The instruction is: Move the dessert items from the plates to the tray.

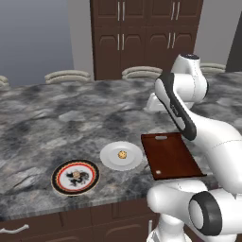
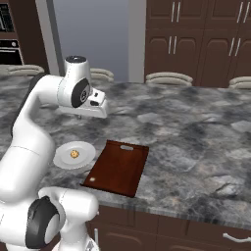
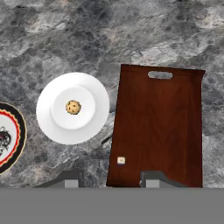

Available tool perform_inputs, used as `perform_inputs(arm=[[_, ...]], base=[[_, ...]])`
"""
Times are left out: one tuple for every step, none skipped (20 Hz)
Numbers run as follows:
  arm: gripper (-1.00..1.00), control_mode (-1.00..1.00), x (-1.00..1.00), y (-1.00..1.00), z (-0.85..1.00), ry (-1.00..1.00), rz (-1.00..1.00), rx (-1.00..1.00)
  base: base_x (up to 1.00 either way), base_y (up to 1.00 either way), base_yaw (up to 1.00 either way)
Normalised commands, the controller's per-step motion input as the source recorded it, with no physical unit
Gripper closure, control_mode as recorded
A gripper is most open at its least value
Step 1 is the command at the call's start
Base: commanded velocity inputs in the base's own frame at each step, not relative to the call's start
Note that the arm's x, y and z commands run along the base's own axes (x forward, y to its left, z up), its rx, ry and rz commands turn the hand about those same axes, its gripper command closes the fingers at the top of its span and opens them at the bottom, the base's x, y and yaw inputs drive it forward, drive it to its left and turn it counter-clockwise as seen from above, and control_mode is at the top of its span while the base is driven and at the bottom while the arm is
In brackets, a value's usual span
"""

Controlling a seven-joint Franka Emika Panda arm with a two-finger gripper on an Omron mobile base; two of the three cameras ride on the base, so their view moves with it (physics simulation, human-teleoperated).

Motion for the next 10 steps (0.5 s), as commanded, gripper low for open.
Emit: perform_inputs(arm=[[-1.00,-1.00,0.00,0.00,-0.02,0.00,0.00,0.00],[-1.00,-1.00,0.00,0.00,-0.07,0.00,0.00,0.00],[-1.00,-1.00,0.00,0.15,-0.11,0.00,0.00,0.00],[-1.00,-1.00,0.00,0.38,-0.16,0.00,0.00,0.00],[-1.00,-1.00,0.00,0.69,-0.07,0.00,0.02,0.00],[-1.00,-1.00,-0.01,0.77,-0.06,0.00,0.01,0.00],[-1.00,-1.00,0.00,0.83,-0.08,0.03,0.02,0.00],[-1.00,-1.00,0.00,0.96,-0.08,0.07,0.09,0.00],[-1.00,-1.00,0.00,1.00,-0.07,0.08,0.12,0.00],[-1.00,-1.00,-0.02,1.00,-0.06,0.11,0.11,0.00]], base=[[0.00,0.00,0.00],[0.00,0.00,0.00],[0.00,0.00,0.00],[0.00,0.00,0.00],[0.00,0.00,0.00],[0.00,0.00,0.00],[0.00,0.00,0.00],[0.00,0.00,0.00],[0.00,0.00,0.00],[0.00,0.00,0.00]])
